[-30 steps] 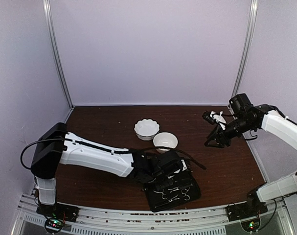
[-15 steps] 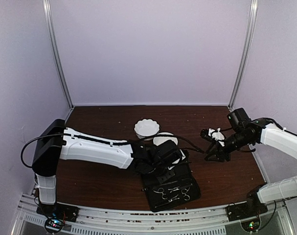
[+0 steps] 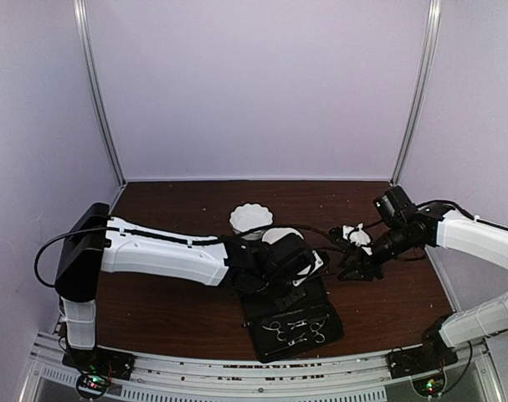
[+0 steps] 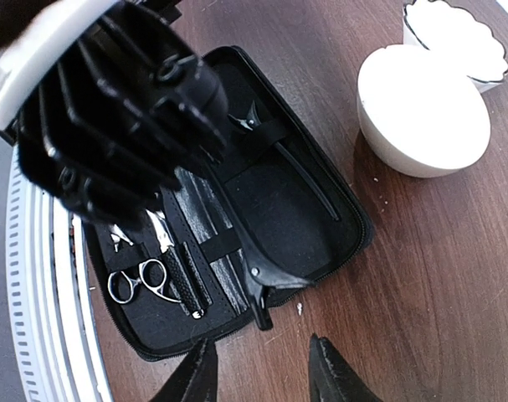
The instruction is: Sort the hair-cutting tools
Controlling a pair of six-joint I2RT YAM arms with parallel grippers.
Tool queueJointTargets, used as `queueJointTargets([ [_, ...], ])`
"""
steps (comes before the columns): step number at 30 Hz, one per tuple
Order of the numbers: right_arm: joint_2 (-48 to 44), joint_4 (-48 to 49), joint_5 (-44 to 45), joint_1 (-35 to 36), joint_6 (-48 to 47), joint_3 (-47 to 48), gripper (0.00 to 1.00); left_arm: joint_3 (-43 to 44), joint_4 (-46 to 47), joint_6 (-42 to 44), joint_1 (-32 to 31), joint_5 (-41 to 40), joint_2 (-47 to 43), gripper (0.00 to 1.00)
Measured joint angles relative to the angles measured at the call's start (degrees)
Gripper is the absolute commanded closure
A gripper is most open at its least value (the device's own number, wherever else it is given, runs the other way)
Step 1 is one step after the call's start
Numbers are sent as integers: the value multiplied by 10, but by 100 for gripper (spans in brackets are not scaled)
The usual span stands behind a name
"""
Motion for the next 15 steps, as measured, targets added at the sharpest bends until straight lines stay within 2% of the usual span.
queueJointTargets([
  [3, 3, 4, -3, 5, 0, 0, 63, 0, 5, 1, 0, 3, 0, 100],
  [7, 10, 5, -6, 9, -3, 0, 72, 0, 8, 4, 0, 8, 0, 100],
  [11, 22, 4, -12, 11, -5, 3, 74, 0, 16, 5, 0, 12, 0, 100],
  [15, 28, 3, -14, 12, -8, 8, 88, 0, 21, 5, 0, 13, 0, 100],
])
